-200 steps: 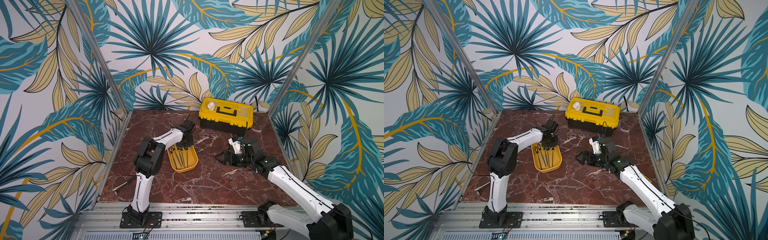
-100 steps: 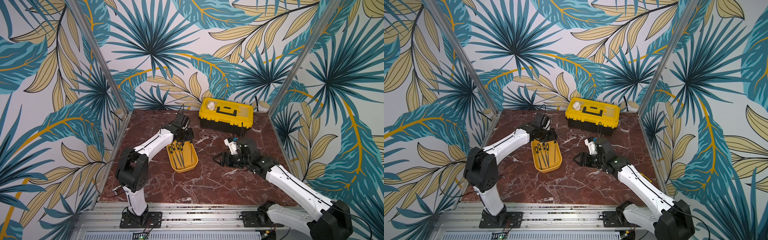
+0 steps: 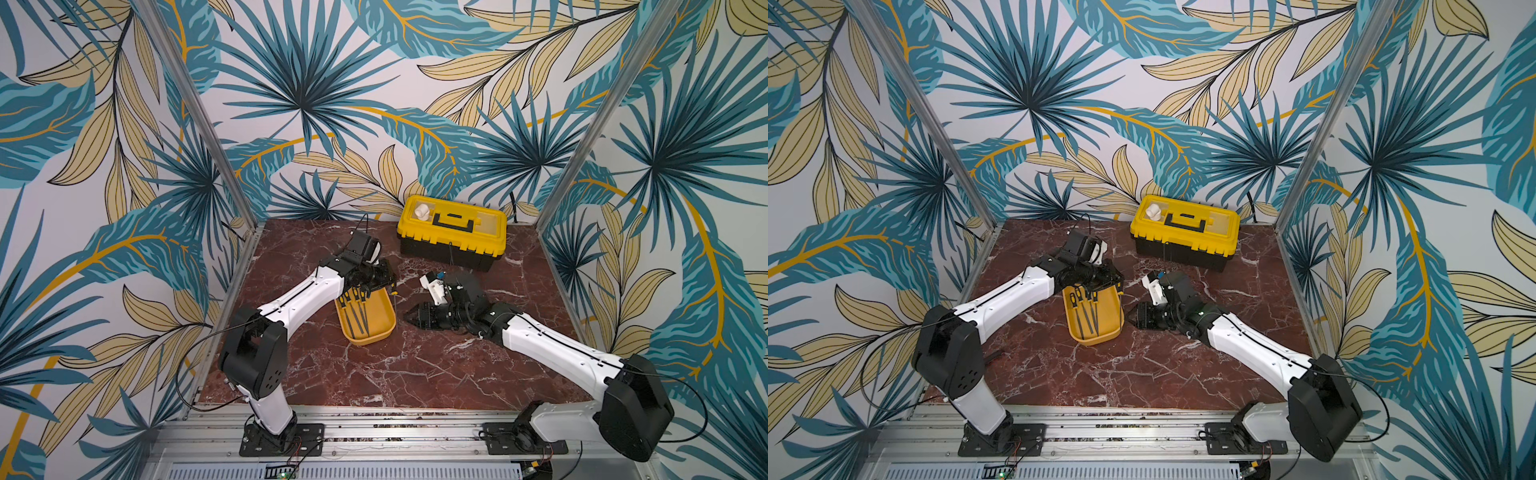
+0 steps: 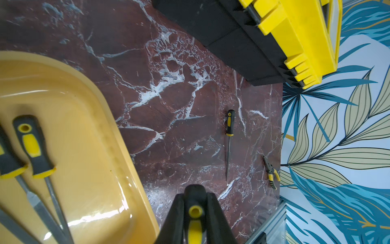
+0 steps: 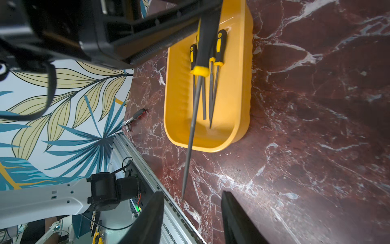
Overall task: Take the file tool out of the storage box
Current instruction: Pick up the file tool from the storage box.
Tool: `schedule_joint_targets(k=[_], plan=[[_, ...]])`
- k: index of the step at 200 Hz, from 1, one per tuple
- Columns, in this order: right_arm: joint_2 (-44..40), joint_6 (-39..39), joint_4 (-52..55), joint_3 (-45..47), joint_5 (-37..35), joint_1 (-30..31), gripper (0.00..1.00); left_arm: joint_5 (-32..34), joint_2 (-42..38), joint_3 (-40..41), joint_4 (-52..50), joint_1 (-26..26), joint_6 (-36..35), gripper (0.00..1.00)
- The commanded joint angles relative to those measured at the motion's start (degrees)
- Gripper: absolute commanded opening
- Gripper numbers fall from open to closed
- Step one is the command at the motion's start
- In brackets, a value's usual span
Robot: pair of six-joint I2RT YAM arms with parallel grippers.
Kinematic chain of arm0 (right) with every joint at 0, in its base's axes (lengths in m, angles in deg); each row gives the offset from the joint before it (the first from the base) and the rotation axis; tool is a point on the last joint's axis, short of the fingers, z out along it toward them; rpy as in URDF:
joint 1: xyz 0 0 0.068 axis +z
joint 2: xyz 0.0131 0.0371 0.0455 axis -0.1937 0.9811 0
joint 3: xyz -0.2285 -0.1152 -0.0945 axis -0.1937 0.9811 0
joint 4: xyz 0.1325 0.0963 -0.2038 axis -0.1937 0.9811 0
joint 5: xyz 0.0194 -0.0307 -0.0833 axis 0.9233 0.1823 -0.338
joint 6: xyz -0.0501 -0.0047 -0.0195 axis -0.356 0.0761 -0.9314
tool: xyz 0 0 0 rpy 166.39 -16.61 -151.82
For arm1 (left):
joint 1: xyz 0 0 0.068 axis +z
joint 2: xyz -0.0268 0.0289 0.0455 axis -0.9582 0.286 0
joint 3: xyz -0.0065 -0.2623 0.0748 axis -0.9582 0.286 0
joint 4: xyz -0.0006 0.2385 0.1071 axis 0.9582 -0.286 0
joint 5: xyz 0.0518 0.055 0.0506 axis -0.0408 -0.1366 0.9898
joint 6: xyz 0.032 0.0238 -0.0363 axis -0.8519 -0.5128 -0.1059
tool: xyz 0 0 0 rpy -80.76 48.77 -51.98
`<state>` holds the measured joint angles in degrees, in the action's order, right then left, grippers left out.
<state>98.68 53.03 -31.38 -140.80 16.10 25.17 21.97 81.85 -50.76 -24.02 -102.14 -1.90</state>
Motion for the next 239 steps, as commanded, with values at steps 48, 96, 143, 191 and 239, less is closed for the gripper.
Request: schedule_joint_targets(k=[48,96,143,191,239], plan=[[4.2,1.4,-4.0,-2.7,-2.1,2.4,0.38,-1.6,-2.3,1.6,3.2,-1.0,1.1,0.13],[4.9,1.5,-4.0,-2.6,-3.0,2.9,0.22,-1.6,-2.6,1.6,3.1,-1.0,1.1,0.13],[4.8,1.6,-3.6,-2.6,-3.8,3.0,0.08,-1.5,-2.9,1.8,3.3,-1.0,1.1,0.12],[4.6,1.5,-3.3,-2.4,-4.5,3.1,0.0,-2.2,-3.5,2.7,4.7,-1.0,1.8,0.19],[3.7,0.6,-0.8,-2.8,-7.7,3.1,0.0,-4.1,-4.1,2.3,5.8,-0.4,2.1,0.54]])
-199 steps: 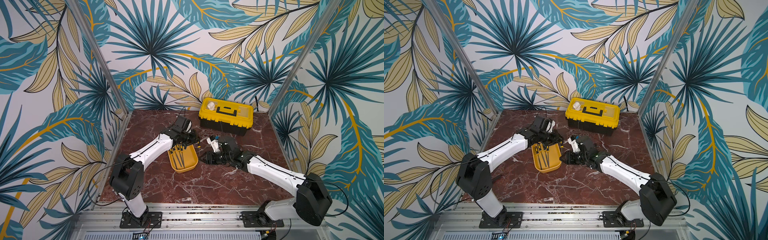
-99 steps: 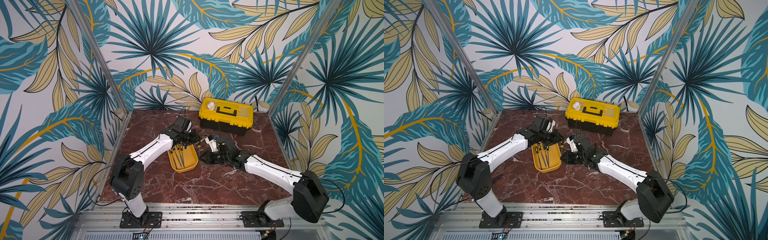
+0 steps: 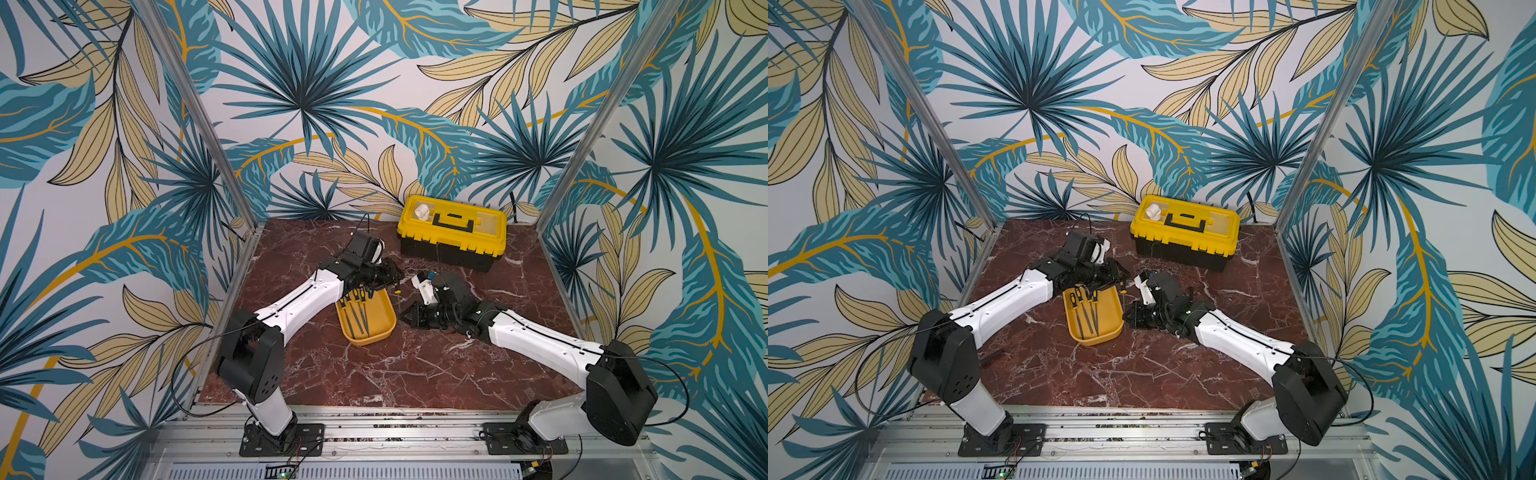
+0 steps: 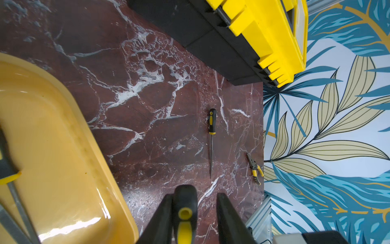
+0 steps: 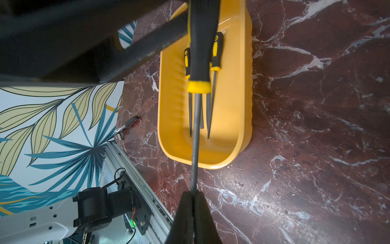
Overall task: Take the file tool out of the storage box
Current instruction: Pick up the file tool from the storage box, then place the file tool at the center of the board.
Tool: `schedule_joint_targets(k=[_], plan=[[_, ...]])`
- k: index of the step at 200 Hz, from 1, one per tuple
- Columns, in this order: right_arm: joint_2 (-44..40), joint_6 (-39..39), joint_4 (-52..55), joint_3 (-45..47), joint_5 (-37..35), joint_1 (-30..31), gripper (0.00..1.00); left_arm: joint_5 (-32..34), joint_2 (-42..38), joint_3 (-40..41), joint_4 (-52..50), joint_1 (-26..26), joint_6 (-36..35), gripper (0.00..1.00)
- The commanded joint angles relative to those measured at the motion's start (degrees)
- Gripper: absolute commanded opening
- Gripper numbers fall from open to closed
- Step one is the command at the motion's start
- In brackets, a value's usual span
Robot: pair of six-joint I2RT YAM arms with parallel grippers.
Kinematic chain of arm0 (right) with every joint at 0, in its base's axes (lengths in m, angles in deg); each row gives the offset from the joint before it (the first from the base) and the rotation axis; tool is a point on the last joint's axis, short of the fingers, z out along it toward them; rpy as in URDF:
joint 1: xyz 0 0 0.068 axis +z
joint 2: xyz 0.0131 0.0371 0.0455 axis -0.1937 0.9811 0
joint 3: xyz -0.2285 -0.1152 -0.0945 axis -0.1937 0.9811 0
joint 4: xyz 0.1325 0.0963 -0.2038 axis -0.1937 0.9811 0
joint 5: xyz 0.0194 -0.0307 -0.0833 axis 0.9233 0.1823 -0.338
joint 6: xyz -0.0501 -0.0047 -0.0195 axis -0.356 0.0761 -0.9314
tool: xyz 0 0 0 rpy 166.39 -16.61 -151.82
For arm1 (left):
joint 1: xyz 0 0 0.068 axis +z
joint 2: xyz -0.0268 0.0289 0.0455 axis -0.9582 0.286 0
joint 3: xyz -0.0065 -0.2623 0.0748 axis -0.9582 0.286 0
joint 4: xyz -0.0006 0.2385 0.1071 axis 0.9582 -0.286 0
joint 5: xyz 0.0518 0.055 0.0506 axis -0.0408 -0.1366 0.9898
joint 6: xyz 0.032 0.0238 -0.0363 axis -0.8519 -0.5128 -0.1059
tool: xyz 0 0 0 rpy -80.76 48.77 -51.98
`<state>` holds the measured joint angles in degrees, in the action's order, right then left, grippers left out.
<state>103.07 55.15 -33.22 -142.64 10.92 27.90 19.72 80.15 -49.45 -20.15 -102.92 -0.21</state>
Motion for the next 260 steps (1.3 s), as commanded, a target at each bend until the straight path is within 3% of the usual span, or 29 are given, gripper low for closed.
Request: schedule_joint_targets(k=[1,23,58,111,183,260], plan=[[-0.7,-1.5,1.1,-1.0,-2.6,0.4,0.0,-1.9,-2.3,1.0,1.9,0.4,0.4,0.55],[-1.2,-1.9,3.0,-1.0,-4.7,0.2,0.0,-3.8,-3.1,1.2,1.8,1.9,0.0,0.77],[-2.4,-3.3,11.6,-1.5,-13.3,-0.1,0.0,-3.1,-6.0,0.2,-3.3,4.0,-4.6,1.0],[-1.7,-5.7,22.4,-1.6,-25.3,-2.4,0.0,5.6,-9.0,-0.8,-16.2,4.5,-14.1,1.0],[3.1,-10.2,25.6,-0.9,-26.8,-9.1,0.0,12.3,-12.4,5.4,-18.0,4.5,-15.1,1.0],[10.4,-14.0,26.0,-3.6,-26.6,-12.5,0.0,18.0,-12.0,5.2,-19.7,4.6,-15.9,1.0]])
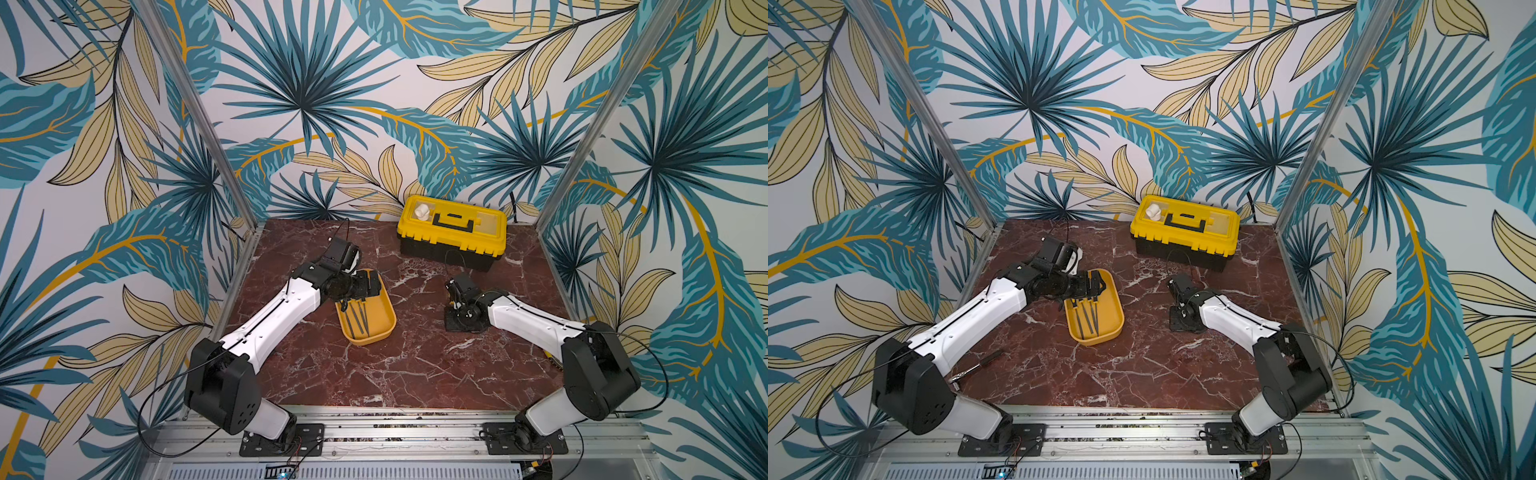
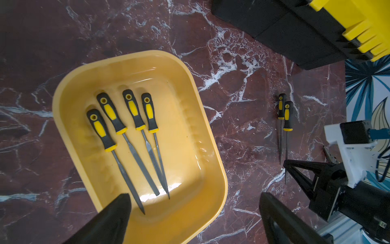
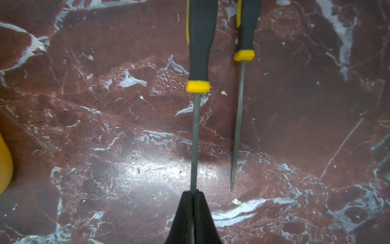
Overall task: Take the file tool out of the storage box
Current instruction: Place the file tool at the center of the board.
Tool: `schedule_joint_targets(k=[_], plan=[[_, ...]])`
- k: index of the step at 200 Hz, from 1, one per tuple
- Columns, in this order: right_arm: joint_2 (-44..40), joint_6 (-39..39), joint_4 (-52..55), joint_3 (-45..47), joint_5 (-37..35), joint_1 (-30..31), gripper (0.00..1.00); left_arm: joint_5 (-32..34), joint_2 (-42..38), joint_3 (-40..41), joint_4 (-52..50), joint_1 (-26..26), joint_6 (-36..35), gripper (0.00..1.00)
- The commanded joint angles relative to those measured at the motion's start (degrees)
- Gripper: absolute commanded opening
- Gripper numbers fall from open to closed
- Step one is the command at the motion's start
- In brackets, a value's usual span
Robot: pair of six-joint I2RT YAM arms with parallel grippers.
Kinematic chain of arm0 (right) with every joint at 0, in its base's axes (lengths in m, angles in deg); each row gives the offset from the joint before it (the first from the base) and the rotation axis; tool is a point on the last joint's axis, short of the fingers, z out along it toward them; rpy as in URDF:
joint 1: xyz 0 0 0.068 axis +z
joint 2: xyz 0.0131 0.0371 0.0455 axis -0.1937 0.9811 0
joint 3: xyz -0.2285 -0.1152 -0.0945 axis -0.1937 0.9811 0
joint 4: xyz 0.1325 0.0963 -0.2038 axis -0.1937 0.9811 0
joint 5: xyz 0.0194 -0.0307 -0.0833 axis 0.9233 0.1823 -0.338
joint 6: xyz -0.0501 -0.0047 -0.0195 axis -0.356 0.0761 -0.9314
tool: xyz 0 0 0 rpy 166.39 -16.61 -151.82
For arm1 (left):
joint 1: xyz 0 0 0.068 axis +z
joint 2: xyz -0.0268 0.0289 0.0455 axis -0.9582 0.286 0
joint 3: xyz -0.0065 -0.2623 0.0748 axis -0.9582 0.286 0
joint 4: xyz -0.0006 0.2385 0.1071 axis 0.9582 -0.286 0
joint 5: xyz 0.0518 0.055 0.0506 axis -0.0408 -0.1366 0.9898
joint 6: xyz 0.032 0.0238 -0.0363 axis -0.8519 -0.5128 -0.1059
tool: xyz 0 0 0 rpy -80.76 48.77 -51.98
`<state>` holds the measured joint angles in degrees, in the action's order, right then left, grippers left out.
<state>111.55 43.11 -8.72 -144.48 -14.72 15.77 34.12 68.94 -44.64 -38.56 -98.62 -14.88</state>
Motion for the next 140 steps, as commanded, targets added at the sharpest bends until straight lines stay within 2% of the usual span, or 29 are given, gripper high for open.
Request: schedule_joint_targets(k=[1,37,140], plan=[[2.0,-2.0,1.5,-1.8,-1.0,-0.4,0.0,3.7,-0.7,0.4,-1.3,0.3,-1.3,1.0],[5.2,-2.7,1.7,-3.3,-1.7,-0.6,0.0,6.9,0.3,-0.1,-2.0,0.2,-1.3,1.0],[10.3,-3.3,1.7,-5.5,-2.0,-1.4,0.0,10.1,7.2,-3.8,-1.4,0.3,0.1,0.97]])
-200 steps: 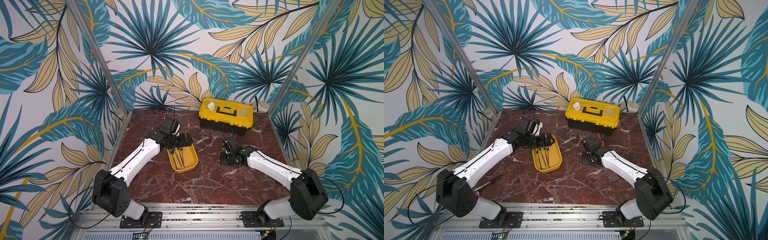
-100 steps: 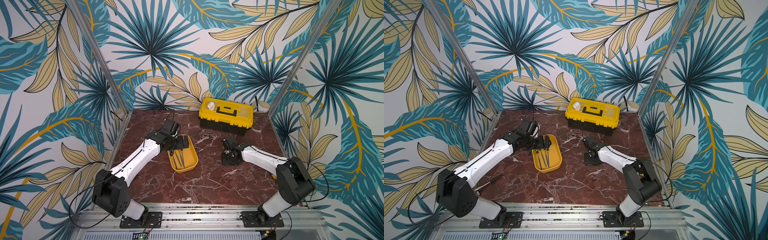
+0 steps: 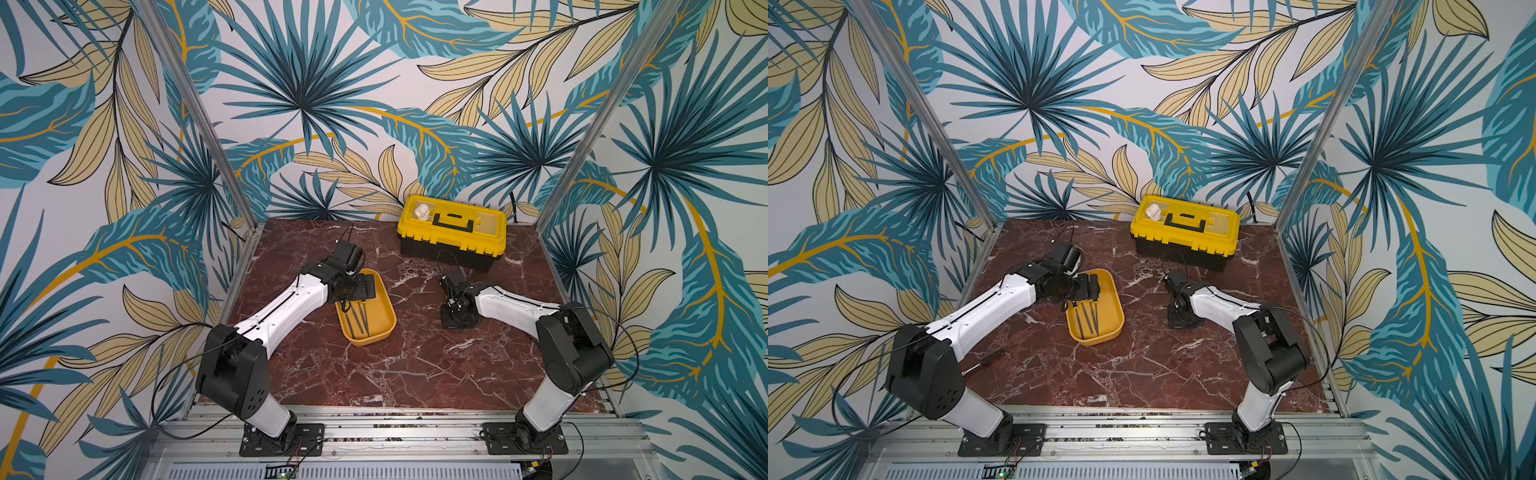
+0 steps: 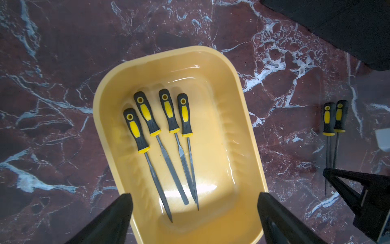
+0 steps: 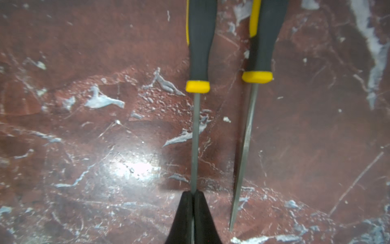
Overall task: Take the file tool out of the storage box
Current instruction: Place the file tool at the center of the board.
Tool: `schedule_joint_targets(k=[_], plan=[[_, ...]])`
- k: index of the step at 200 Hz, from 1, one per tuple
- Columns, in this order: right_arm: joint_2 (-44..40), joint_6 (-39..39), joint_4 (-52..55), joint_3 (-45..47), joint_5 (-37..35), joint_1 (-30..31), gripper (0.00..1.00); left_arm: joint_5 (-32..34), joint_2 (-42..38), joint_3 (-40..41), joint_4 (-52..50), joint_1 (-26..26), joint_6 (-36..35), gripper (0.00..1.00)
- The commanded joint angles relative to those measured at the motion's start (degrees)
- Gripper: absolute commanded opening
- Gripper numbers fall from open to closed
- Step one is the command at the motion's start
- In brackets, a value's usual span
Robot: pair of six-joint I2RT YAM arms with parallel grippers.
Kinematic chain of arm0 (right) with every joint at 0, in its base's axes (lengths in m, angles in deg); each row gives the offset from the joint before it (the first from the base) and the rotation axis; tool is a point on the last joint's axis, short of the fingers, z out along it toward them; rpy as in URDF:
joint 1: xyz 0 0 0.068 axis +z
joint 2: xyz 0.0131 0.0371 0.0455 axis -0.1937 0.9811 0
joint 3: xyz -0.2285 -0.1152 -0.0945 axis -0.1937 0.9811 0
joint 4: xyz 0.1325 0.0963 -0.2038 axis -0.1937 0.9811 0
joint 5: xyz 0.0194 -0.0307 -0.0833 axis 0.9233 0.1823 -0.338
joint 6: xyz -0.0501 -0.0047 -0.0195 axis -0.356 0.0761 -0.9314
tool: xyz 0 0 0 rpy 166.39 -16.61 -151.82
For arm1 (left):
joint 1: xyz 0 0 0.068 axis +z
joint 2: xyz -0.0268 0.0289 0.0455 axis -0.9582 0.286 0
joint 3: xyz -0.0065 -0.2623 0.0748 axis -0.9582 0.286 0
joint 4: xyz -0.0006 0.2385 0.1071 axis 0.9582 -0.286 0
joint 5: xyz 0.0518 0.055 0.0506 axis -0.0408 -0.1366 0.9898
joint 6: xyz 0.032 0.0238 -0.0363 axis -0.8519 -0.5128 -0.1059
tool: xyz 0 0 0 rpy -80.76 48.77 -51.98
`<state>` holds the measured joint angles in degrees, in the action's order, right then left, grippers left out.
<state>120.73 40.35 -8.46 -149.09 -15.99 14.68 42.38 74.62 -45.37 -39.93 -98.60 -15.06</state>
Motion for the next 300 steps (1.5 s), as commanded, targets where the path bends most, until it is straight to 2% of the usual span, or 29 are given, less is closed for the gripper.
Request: schedule_joint_targets(k=[1,37,75,132,152,199,238,281,300], plan=[[1.2,-0.5,1.4,-0.9,-0.8,-0.3,0.0,1.8,1.6,-3.2,0.0,0.2,0.3,0.97],[2.0,-0.5,1.4,-0.9,-0.7,-0.3,0.0,2.6,6.3,-6.3,0.0,0.2,0.9,0.96],[2.3,-0.5,1.4,-0.7,-1.1,-0.3,0.0,5.0,10.7,-8.5,0.9,0.1,1.2,0.89],[2.5,-0.4,1.3,-0.2,-1.2,-0.3,0.09,7.1,15.8,-10.9,2.5,-0.1,2.0,0.77],[2.4,-0.5,1.3,-0.1,-1.2,-0.3,0.17,7.6,17.2,-11.9,2.9,-0.4,2.3,0.73],[-0.3,-1.2,1.4,-0.3,1.6,-0.3,0.43,8.0,20.6,-14.5,3.5,-0.8,2.8,0.63],[-8.6,-2.5,3.0,-0.2,7.9,-0.3,0.68,8.4,23.3,-16.5,3.9,-1.0,3.4,0.53],[-19.0,-1.5,1.6,1.7,18.6,-0.2,0.93,9.3,25.9,-17.8,3.7,-1.5,4.9,0.46],[-22.7,-1.0,1.1,1.8,22.3,-0.2,0.99,9.7,26.9,-18.7,3.1,-1.7,5.3,0.44]])
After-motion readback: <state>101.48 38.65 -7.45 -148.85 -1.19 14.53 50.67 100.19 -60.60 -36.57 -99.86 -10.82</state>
